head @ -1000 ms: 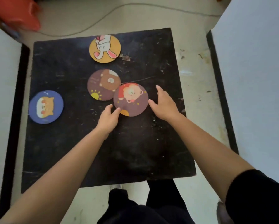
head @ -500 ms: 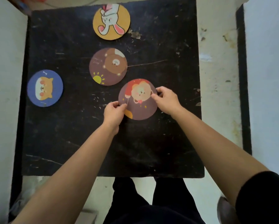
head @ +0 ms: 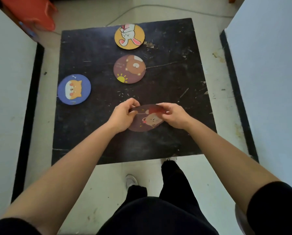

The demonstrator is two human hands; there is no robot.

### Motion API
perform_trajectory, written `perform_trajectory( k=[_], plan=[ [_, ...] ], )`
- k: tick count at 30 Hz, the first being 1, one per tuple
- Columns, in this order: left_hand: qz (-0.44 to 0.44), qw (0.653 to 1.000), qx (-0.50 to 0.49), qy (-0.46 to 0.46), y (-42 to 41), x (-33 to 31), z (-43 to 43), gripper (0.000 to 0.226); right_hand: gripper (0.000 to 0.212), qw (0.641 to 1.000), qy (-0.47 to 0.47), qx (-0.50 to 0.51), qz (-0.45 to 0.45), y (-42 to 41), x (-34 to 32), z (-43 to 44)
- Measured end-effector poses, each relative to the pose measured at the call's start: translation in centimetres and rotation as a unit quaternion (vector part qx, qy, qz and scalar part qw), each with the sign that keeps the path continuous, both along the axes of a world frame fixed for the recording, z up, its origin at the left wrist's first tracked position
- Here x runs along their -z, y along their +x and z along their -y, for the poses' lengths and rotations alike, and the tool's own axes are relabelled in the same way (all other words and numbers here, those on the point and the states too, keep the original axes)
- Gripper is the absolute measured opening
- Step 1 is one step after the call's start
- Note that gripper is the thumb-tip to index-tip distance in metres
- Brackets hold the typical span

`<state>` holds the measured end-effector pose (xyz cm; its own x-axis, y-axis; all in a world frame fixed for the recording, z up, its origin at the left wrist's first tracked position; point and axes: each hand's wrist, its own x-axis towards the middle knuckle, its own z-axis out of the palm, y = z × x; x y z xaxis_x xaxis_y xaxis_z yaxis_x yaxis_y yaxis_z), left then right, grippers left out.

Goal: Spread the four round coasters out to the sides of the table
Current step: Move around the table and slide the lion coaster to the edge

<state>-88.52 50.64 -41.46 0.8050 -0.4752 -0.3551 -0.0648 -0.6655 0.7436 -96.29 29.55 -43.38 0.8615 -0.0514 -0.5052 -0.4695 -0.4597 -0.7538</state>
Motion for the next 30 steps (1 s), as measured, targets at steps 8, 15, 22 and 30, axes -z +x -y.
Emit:
perform_trajectory(
  k=[8, 15, 22, 30],
  plan=[
    [-0.275, 0.915, -0.285, -0.080, -6.4, 1.4, -7.1, 0.063, 0.015, 0.959, 0.166, 0.226, -0.028, -6.7, -0.9, -7.4],
    [-0.256, 0.901, -0.334, -0.108, -10.1, 3.4, -9.1, 0.034, 0.020, 0.916, 0.251, 0.293, -0.112, -10.4, 2.5, -11.4],
    [-0.267, 0.904, -0.334, 0.031, -10.1, 6.0, -9.2, 0.058, 0.055, 0.977, -0.046, 0.161, -0.132, -11.1, 5.7, -10.8],
    [-0.269, 0.896, -0.350, -0.033, -9.3, 7.0, -8.2, 0.050, 0.061, 0.988, -0.033, 0.141, -0.055, -8.6, 6.1, -9.9]
  ],
)
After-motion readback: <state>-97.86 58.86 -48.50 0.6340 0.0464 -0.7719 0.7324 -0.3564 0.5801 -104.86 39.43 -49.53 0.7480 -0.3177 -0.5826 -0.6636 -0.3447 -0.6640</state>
